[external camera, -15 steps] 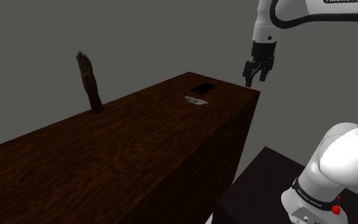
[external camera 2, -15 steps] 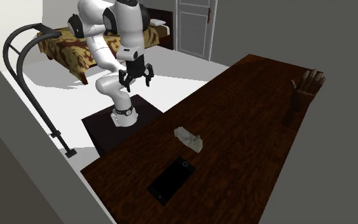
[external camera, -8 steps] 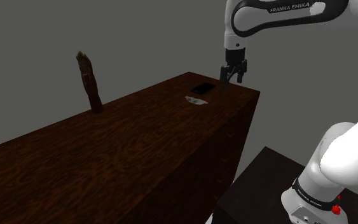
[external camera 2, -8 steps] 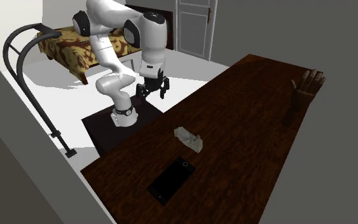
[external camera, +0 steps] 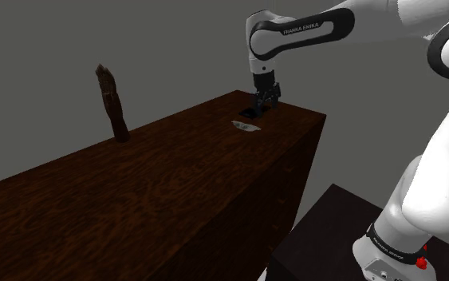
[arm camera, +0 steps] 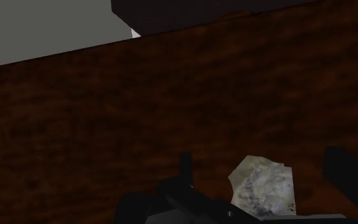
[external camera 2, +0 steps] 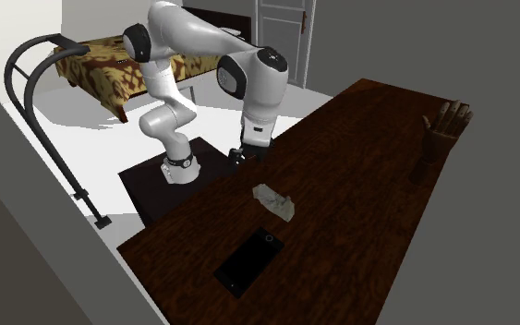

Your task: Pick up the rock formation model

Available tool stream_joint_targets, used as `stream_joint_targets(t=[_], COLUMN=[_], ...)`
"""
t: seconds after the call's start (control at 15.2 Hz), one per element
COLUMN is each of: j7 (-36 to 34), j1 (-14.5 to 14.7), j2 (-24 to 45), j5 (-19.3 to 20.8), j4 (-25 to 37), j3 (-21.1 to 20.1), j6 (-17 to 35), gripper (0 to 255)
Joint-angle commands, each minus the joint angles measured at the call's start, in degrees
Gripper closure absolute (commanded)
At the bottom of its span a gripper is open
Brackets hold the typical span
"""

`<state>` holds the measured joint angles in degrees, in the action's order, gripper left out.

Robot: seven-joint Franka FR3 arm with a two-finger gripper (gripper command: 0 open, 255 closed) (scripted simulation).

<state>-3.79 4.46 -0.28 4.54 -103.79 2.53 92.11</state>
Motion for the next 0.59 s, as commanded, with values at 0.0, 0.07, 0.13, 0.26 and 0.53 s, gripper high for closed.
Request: stream_joint_targets(t=[0.0, 0.07, 0.13, 0.26, 0.53], j7=[0.7, 1.0, 1.2, 1.8, 2.1], j1=[0.2, 0.4, 0.5, 0.8, 1.1], j2=[5.4, 8.1, 10.8, 16.4, 21.3], j5=[0.1, 0.2, 0.3, 0.5, 0.7], j4=[5.4, 7.9, 10.6, 16.4, 20.3], j3=[-0.2, -0.4, -0.5, -0.8, -1.1], j6=[-1.3, -1.9, -2.5, -4.1, -4.2], gripper=[0, 0, 0, 0, 0])
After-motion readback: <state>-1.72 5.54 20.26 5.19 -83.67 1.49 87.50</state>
